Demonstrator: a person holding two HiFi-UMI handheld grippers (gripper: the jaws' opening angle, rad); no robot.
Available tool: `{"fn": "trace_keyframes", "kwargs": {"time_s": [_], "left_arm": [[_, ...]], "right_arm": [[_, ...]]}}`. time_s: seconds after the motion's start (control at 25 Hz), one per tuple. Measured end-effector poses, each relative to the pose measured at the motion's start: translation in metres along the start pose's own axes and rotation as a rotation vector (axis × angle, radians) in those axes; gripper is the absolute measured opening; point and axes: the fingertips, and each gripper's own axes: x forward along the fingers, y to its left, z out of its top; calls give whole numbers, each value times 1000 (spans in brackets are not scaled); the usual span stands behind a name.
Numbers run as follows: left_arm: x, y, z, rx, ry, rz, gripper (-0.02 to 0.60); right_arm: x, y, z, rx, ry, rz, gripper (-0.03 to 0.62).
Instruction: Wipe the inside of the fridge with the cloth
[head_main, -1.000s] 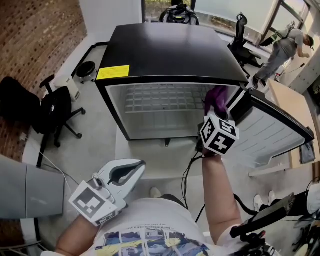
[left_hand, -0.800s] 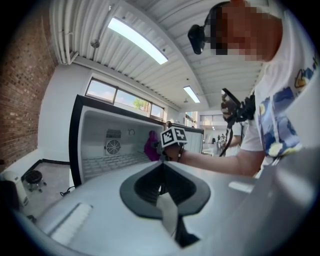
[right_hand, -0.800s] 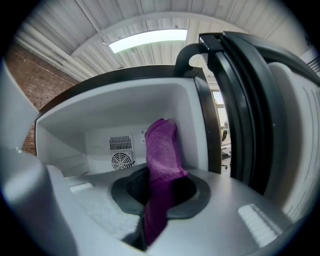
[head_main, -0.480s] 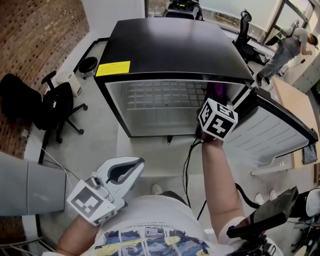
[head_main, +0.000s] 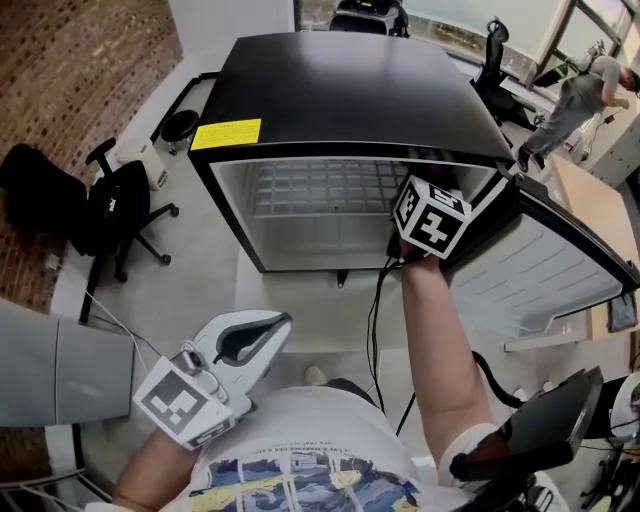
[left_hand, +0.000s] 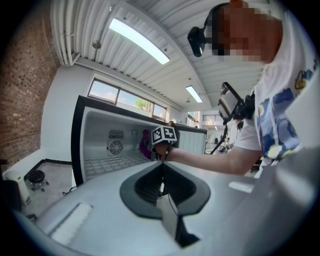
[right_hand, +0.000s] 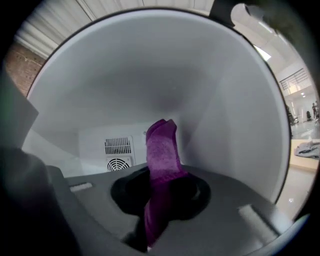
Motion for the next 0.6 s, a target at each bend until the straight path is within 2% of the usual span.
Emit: {"fn": "trace_keyframes", "kwargs": {"time_s": [0.36, 0.6], "left_arm": [[-2, 7, -1, -3, 12, 28, 6], [-2, 10, -3, -10, 17, 42, 6]], "right_arm": [[26, 10, 2, -27, -20, 62, 54], [41, 12, 3, -55, -20, 66, 54]]}}
